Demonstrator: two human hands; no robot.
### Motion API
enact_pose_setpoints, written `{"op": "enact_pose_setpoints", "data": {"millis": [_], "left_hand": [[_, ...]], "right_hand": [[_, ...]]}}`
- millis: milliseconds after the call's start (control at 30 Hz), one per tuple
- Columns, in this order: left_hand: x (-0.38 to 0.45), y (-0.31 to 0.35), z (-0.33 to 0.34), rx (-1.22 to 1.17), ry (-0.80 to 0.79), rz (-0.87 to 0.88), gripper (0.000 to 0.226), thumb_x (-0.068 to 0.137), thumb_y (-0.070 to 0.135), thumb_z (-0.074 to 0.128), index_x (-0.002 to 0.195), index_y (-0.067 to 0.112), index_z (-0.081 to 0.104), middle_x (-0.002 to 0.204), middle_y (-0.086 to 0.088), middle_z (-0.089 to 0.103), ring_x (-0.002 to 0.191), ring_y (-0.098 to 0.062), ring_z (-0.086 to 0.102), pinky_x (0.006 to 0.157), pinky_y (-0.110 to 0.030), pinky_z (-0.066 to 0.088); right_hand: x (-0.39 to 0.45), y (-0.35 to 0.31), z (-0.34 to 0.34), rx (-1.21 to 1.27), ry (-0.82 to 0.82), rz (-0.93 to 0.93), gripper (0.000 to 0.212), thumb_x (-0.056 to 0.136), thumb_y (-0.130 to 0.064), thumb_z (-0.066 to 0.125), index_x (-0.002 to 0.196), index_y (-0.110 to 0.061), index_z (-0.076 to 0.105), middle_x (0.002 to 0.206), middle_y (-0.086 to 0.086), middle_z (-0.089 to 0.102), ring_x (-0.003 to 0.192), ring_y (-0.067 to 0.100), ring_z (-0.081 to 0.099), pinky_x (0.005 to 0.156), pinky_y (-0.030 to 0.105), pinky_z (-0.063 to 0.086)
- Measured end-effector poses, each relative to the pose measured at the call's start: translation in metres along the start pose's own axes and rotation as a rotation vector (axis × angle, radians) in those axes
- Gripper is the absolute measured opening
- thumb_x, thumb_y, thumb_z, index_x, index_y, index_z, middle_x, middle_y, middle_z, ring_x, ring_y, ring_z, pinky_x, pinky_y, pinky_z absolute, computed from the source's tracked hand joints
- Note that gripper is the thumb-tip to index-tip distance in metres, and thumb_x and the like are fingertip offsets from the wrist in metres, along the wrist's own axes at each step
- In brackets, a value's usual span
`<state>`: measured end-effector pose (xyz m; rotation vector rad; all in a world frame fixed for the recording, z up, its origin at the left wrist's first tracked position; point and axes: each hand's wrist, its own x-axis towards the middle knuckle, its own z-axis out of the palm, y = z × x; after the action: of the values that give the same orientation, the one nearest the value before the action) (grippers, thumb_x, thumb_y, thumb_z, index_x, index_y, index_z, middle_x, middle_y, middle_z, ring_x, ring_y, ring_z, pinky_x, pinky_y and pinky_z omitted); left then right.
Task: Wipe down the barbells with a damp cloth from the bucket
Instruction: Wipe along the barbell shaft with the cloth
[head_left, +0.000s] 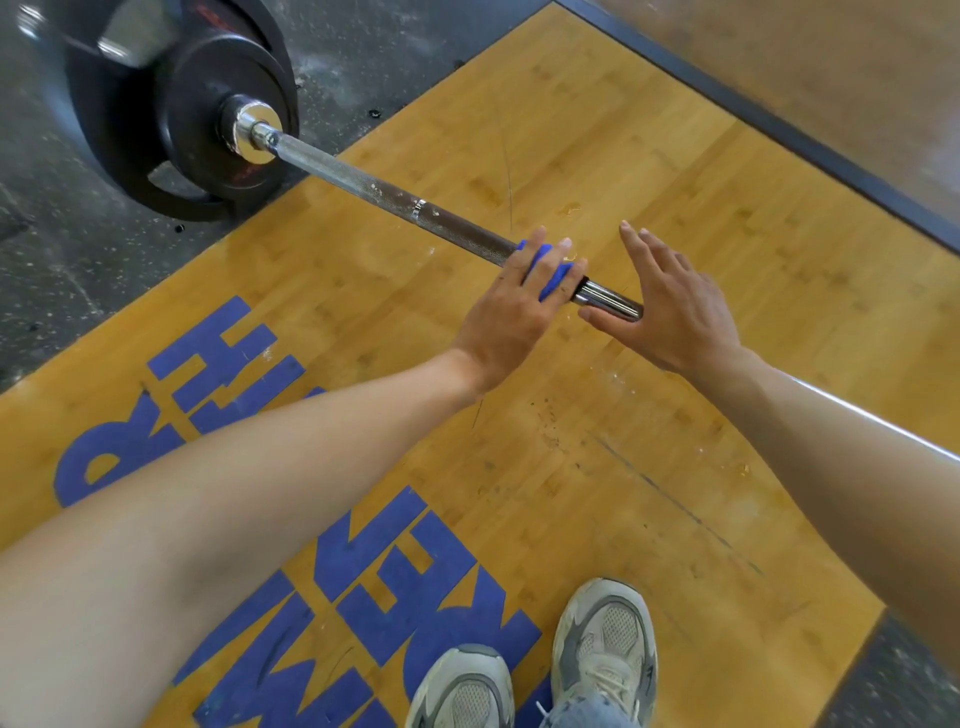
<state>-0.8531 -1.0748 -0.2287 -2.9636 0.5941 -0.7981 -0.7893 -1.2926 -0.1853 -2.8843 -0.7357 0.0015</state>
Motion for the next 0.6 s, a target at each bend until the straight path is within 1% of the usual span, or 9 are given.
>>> {"op": "enact_pose_setpoints", "data": {"millis": [67,133,200,267,333,400,467,533,600], "left_hand": [[-0.001,-0.004,0.0,0.003,0.039,0.086,0.046,0.105,-0.003,0.039,0.148,0.01,0.053,0.146,-0.019,0.054,0.139,-0.043,0.047,0.113,-0.048,0.044],[-0.002,-0.021,-0.004,-0.026,0.053,0.099,0.052,0.108,-0.003,0.025,0.146,0.013,0.055,0.143,-0.017,0.058,0.137,-0.038,0.051,0.111,-0.043,0.045],[-0.005,-0.032,-0.007,-0.008,0.063,0.046,0.059,0.108,-0.004,0.014,0.146,0.013,0.055,0.143,-0.017,0.058,0.138,-0.037,0.051,0.109,-0.04,0.046],[-0.008,-0.026,-0.006,-0.014,0.042,-0.018,0.058,0.105,-0.008,0.016,0.147,0.01,0.053,0.145,-0.018,0.056,0.14,-0.04,0.047,0.111,-0.044,0.046],[-0.006,-0.01,-0.001,-0.038,0.035,-0.068,0.055,0.107,-0.006,0.016,0.146,0.004,0.053,0.145,-0.02,0.055,0.14,-0.044,0.046,0.112,-0.05,0.045],[-0.003,-0.005,0.003,-0.045,0.036,-0.034,0.047,0.108,-0.006,0.026,0.146,0.002,0.052,0.146,-0.02,0.054,0.14,-0.045,0.045,0.112,-0.05,0.044],[-0.001,-0.015,0.003,-0.047,0.042,0.046,0.047,0.104,-0.007,0.038,0.148,0.004,0.05,0.148,-0.019,0.053,0.142,-0.043,0.044,0.115,-0.049,0.042],[-0.001,-0.035,0.002,-0.029,0.017,0.084,0.051,0.101,-0.006,0.04,0.15,0.007,0.047,0.15,-0.017,0.051,0.143,-0.04,0.043,0.119,-0.047,0.037],[0.003,-0.051,0.0,-0.006,-0.025,-0.001,0.057,0.097,-0.008,0.038,0.151,0.007,0.046,0.151,-0.018,0.049,0.144,-0.04,0.041,0.118,-0.047,0.037]], "right_hand": [[-0.004,-0.011,0.002,-0.105,0.106,-0.028,0.092,0.088,-0.085,0.028,0.159,-0.026,0.022,0.159,0.009,0.038,0.142,0.029,0.042,0.109,0.052,0.034],[-0.005,-0.029,0.01,-0.088,0.176,0.083,0.082,0.096,-0.075,0.012,0.159,-0.024,0.025,0.158,0.01,0.039,0.144,0.029,0.039,0.113,0.055,0.028],[-0.003,-0.042,0.018,-0.061,0.158,0.188,0.077,0.099,-0.067,0.005,0.16,-0.023,0.023,0.159,0.01,0.038,0.147,0.03,0.035,0.116,0.056,0.025],[0.002,-0.044,0.02,-0.062,0.115,0.23,0.073,0.101,-0.063,0.007,0.16,-0.022,0.022,0.16,0.011,0.037,0.148,0.031,0.032,0.116,0.057,0.024],[0.005,-0.04,0.02,-0.086,0.088,0.249,0.071,0.102,-0.061,0.01,0.16,-0.022,0.023,0.16,0.012,0.035,0.148,0.032,0.031,0.116,0.057,0.024],[0.009,-0.037,0.019,-0.085,0.056,0.263,0.069,0.103,-0.061,0.012,0.159,-0.023,0.024,0.161,0.012,0.033,0.149,0.032,0.03,0.117,0.057,0.023],[0.013,-0.036,0.018,-0.081,0.041,0.271,0.069,0.103,-0.06,0.012,0.159,-0.023,0.025,0.162,0.013,0.033,0.149,0.032,0.03,0.116,0.056,0.024],[0.019,-0.033,0.016,-0.057,0.026,0.291,0.07,0.102,-0.061,0.012,0.159,-0.023,0.027,0.161,0.013,0.033,0.148,0.032,0.031,0.114,0.055,0.027],[0.025,-0.027,0.013,-0.032,0.009,0.306,0.071,0.101,-0.063,0.013,0.158,-0.023,0.028,0.161,0.013,0.034,0.148,0.031,0.032,0.11,0.053,0.032]]}}
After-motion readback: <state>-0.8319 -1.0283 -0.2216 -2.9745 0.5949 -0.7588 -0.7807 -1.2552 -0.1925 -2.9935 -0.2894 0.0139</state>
